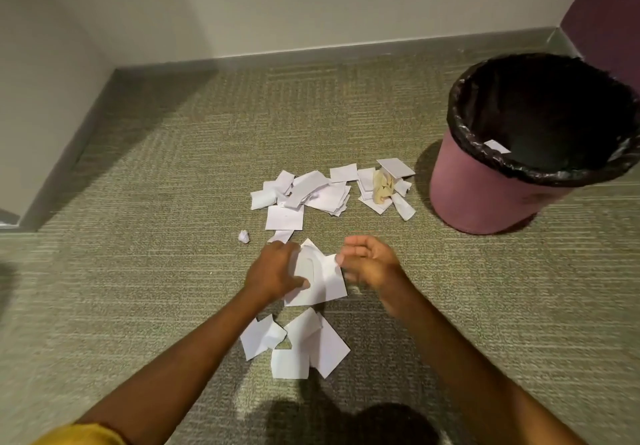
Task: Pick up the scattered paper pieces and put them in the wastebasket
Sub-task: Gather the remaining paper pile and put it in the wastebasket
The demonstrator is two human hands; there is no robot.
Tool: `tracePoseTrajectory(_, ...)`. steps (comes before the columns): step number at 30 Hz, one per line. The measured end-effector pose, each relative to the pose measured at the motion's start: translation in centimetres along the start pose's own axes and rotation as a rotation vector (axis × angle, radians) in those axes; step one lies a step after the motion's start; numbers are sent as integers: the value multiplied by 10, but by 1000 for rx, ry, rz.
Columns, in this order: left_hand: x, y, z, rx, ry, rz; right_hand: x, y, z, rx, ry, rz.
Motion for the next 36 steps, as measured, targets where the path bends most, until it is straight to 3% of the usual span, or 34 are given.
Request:
tracePoseTrajectory(3,-10,-11,12,-17,73,-21,-17,6,-35,145,-378,65)
tracePoseTrajectory(6,-15,-13,15,-35,115,-54,-20,10,-47,424,-792,-56)
tracePoseTrajectory(9,-18,-14,14,-58,155,-88,-32,13,-45,608,-941,-110)
tracePoseTrajectory(12,-21,-15,13,-66,135,-116,-41,20,-46,678,-1041,-138)
tracePoseTrajectory(20,-12,-23,22,-18,-49,-319,-39,21,-46,612,-972,-186)
tracePoseTrajectory(27,7,-34,62,268,-603,-400,-18,28,-48,242,-586,-246)
tracePoseTrajectory(31,8,-30,90,390,-773,-425,-21,35,-36,226,-483,-209)
tracePoseTrajectory(36,-5,-25,99,450,-744,-344,-46,44,-22,335,-548,-99)
Point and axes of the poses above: each hand's wrist, its own y-axis towards the middle knuckle, its own x-axis out of the back of the hand, z = x × y, the point moved 8 cm from there along y, towards the middle knuckle, and after that the axes turned 14 degrees about -z, right-handed, at the moved point
